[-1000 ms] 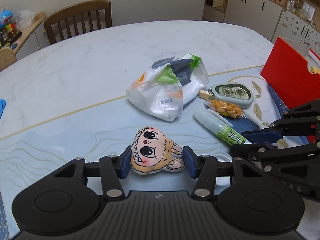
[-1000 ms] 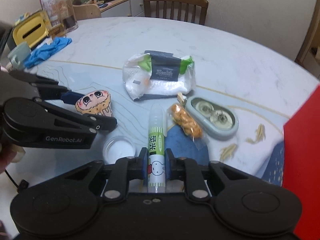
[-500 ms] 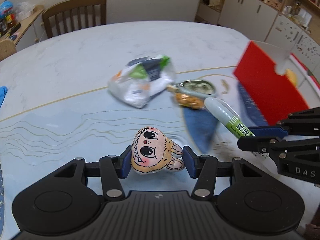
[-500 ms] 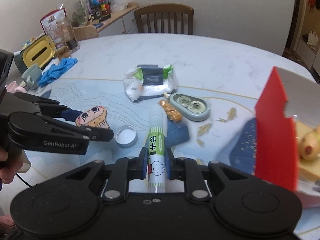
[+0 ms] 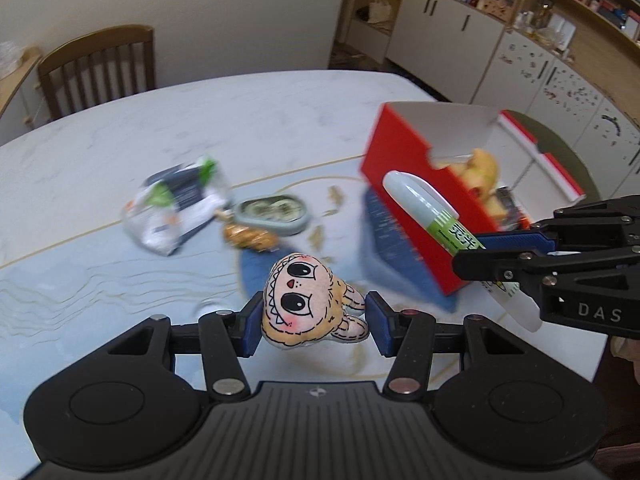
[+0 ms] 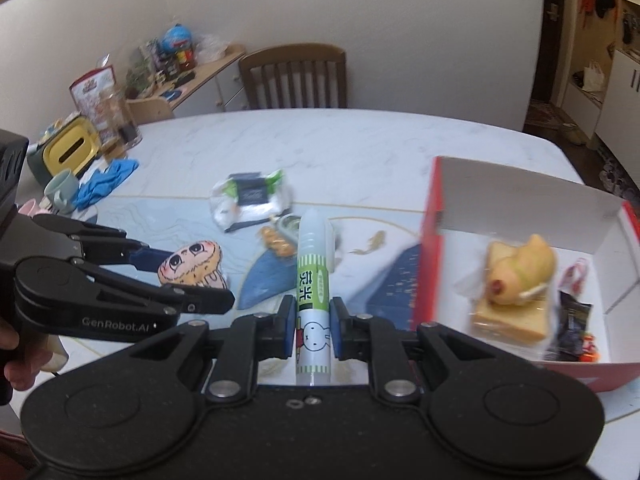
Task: Organize objects
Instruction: 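Carry the cartoon-face packet and glue stick into the red box and open both tools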
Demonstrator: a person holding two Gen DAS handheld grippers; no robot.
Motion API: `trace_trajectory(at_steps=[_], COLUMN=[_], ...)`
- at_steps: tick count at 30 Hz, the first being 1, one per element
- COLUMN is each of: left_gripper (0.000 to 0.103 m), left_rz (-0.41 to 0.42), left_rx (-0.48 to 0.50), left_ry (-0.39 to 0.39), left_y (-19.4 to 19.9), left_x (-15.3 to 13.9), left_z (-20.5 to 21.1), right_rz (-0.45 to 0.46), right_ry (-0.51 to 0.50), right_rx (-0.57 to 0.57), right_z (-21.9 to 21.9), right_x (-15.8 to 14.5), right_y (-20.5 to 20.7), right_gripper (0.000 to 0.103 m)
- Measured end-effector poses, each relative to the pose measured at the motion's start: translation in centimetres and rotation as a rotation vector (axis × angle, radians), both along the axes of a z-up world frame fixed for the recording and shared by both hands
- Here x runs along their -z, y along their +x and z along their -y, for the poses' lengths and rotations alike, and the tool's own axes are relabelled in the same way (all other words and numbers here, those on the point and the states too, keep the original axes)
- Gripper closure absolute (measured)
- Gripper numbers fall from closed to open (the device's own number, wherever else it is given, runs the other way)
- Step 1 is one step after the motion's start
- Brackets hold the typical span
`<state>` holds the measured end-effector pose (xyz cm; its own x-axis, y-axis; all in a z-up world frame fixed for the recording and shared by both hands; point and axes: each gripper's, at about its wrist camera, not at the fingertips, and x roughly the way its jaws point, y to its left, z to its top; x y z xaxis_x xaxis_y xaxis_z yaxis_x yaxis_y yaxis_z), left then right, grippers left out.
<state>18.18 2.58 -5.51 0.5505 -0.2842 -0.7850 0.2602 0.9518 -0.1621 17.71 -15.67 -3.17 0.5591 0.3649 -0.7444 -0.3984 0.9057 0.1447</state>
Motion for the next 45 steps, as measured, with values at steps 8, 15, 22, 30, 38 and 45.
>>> trace_trajectory(at_steps=[8, 15, 22, 30, 38, 45], left_gripper=[0.051, 0.051, 0.051, 0.051, 0.051, 0.051], left_rz=[0.043, 0.071, 0.085, 0.053, 0.011, -0.031], left_rx=[0.072, 0.130, 0.202, 0.287, 0.337, 0.367], left_ry=[-0.003, 0.004, 0.023, 0.045, 0.062, 0.099], left_y=[1.2, 2.9, 4.8, 7.1, 9.9, 11.4], left_x=[-1.9, -3.1, -3.6, -2.6, -0.9, 1.1], left_z=[6.2, 11.8, 17.5, 23.5, 28.0, 30.0], right_rz=[0.024, 0.050, 0.081, 0.066, 0.018, -0.044], right_ry=[0.014, 0.019, -0.003, -0.021, -0.008, -0.036], right_rx=[0.068, 0.152, 0.238, 0.311, 0.330, 0.313], right_z=[5.7, 11.0, 15.8, 20.0, 22.8, 23.3], right_x=[-0.9, -0.9, -0.4, 1.3, 3.2, 5.6], right_y=[0.5, 1.5, 3.3, 6.0, 8.5, 10.0], right_gripper=[0.086, 0.086, 0.086, 0.086, 0.086, 0.086])
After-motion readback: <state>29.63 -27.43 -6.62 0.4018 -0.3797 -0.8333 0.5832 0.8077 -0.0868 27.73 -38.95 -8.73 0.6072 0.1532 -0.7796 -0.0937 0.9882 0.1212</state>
